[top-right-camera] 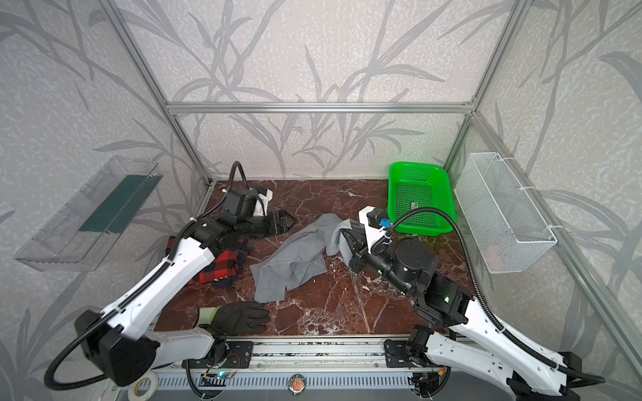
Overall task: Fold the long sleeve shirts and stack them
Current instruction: 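Pull the grey shirt away from the left gripper with the right gripper, spreading it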
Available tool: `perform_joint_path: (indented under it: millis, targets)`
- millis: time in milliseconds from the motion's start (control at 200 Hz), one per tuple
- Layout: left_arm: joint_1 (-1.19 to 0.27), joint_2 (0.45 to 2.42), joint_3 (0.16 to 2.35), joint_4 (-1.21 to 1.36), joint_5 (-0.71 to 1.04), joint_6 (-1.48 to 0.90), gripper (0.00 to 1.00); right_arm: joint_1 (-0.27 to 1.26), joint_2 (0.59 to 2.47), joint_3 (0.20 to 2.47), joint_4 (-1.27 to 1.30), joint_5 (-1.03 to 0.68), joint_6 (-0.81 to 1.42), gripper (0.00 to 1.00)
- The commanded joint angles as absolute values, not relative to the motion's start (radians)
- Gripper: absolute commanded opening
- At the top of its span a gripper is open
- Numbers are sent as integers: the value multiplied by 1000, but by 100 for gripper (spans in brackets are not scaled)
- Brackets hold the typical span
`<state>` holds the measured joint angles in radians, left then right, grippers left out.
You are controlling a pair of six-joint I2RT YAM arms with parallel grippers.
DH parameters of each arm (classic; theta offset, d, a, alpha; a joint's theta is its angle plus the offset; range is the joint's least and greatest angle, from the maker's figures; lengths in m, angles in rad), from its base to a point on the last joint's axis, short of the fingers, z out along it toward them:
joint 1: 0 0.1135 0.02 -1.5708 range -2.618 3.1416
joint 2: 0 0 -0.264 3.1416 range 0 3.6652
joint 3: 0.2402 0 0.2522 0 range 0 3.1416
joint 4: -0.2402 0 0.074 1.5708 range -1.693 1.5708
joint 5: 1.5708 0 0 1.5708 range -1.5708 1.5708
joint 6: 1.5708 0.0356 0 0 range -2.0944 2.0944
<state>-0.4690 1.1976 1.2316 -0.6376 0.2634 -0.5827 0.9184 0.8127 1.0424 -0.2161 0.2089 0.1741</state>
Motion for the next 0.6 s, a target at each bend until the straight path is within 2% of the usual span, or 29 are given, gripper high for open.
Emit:
perform_joint_path:
  millis: [0, 130, 245, 420, 595]
  targets:
    - [-488, 1071, 1153, -753, 214, -440, 84, 815, 856, 1188, -376, 189, 168, 0]
    - [-498, 1025, 1070, -771, 212, -386, 85, 663, 972, 1460, -523, 76, 201, 0]
    - [-512, 1013, 1010, -745, 207, -341, 85, 657, 1051, 1681, -617, 58, 220, 0]
    - [-532, 1018, 972, -666, 107, -270, 86, 648, 1099, 1871, -656, 9, 241, 0]
    - [-653, 1024, 953, -519, -29, -124, 87, 643, 1183, 2068, -766, -30, 226, 0]
